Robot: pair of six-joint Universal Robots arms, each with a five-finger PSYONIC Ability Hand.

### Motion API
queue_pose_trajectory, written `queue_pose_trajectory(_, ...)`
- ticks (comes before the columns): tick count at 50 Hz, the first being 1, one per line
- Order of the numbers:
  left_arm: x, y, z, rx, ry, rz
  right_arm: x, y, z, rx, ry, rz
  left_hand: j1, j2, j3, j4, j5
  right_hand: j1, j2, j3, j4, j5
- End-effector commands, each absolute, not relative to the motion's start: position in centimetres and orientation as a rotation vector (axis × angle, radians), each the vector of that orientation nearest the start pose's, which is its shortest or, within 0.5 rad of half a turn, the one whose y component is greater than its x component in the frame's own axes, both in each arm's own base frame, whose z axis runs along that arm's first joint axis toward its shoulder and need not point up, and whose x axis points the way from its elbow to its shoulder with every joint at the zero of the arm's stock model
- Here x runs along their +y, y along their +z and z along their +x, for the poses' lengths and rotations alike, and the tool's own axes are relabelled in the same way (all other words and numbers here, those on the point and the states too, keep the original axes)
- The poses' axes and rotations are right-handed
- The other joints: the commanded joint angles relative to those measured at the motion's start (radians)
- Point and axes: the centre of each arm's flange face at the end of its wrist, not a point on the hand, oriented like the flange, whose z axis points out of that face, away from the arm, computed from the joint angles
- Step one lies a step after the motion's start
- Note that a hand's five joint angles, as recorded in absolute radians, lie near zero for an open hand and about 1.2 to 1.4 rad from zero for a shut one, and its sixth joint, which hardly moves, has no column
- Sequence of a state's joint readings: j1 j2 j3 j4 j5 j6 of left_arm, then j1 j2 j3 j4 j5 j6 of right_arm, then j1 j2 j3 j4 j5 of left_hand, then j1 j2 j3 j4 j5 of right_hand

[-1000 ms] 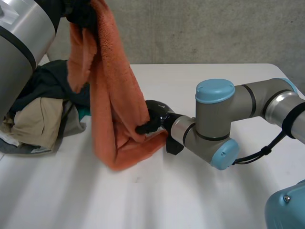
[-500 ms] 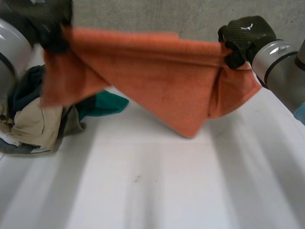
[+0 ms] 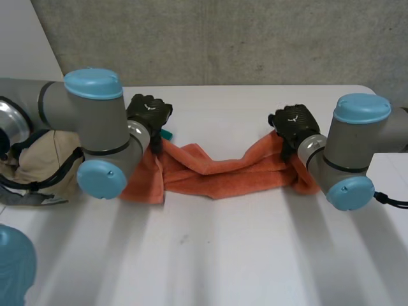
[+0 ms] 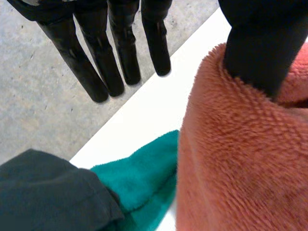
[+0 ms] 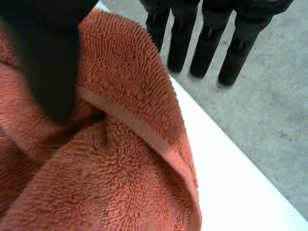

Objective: Fold the laundry.

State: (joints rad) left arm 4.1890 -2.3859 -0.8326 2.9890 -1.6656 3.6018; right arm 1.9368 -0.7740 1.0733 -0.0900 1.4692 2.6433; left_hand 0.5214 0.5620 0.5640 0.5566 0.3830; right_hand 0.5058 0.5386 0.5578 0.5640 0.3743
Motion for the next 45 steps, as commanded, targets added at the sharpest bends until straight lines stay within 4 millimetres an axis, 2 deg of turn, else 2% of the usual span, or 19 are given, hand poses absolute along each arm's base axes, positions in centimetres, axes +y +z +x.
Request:
queue_pose_trajectory(1,-33.4,21.7,-33.0,2.143,-1.876,1.051,-36.7,18.2,28.5,2.169,-2.010,-0.989,-0.347,-0.387,-0.389,-0.382,-0.383,-0.255,-0.287,-0.307,-0.313,-0.298)
queue_pose_trajectory(6,-31.4,24.7,-30.8,2.197,-1.883,0.956,-35.5,22.8,25.9,2.211,-1.997,-0.832,-0.347,-0.387,-0.389,-0.382,-0.383,-0.311,-0.344,-0.363,-0.369,-0.354)
queue_pose_trajectory(10,-29.2,25.6,-29.5,2.297,-1.892,0.873,-35.2,24.3,23.9,2.273,-1.974,-0.801,-0.347,-0.387,-0.389,-0.382,-0.383,-0.308,-0.341,-0.360,-0.366,-0.351)
queue_pose_trajectory(13,-27.8,25.5,-29.0,2.374,-1.885,0.823,-35.4,24.6,22.8,2.325,-1.952,-0.824,-0.347,-0.387,-0.389,-0.382,-0.383,-0.299,-0.332,-0.351,-0.357,-0.342)
queue_pose_trajectory(18,-24.9,23.8,-28.4,2.518,-1.796,0.764,-36.3,23.1,21.0,2.441,-1.874,-0.959,-0.347,-0.387,-0.389,-0.382,-0.383,-0.273,-0.305,-0.325,-0.331,-0.316)
queue_pose_trajectory(21,-24.1,22.5,-28.0,2.566,-1.730,0.723,-36.8,21.6,20.5,2.496,-1.807,-0.996,-0.347,-0.387,-0.389,-0.382,-0.383,-0.229,-0.262,-0.281,-0.287,-0.272)
queue_pose_trajectory(28,-24.6,19.5,-27.3,2.624,-1.596,0.612,-37.8,18.1,20.3,2.535,-1.667,-0.960,-0.347,-0.387,-0.389,-0.382,-0.383,-0.114,-0.147,-0.166,-0.172,-0.157)
queue_pose_trajectory(31,-25.1,18.3,-26.8,2.626,-1.537,0.578,-38.8,17.0,20.0,2.524,-1.634,-0.871,-0.347,-0.387,-0.389,-0.382,-0.383,-0.055,-0.088,-0.107,-0.114,-0.098)
queue_pose_trajectory(35,-25.1,17.6,-26.5,2.618,-1.529,0.584,-39.8,15.5,19.9,2.486,-1.549,-0.715,-0.347,-0.387,-0.389,-0.382,-0.383,0.006,-0.027,-0.046,-0.052,-0.037)
queue_pose_trajectory(38,-25.6,17.2,-25.7,2.590,-1.547,0.568,-40.1,14.8,20.0,2.440,-1.475,-0.615,-0.347,-0.387,-0.389,-0.382,-0.383,0.389,0.357,0.337,0.331,0.346)
queue_pose_trajectory(40,-26.1,17.0,-24.9,2.564,-1.558,0.558,-40.4,14.9,19.7,2.410,-1.452,-0.544,-0.347,-0.387,-0.389,-0.382,-0.383,0.888,0.855,0.836,0.829,0.845)
queue_pose_trajectory(45,-26.4,16.6,-24.0,2.510,-1.554,0.651,-40.0,16.3,19.3,2.379,-1.489,-0.504,-0.223,-0.264,-0.266,-0.258,-0.259,0.890,0.858,0.838,0.832,0.847)
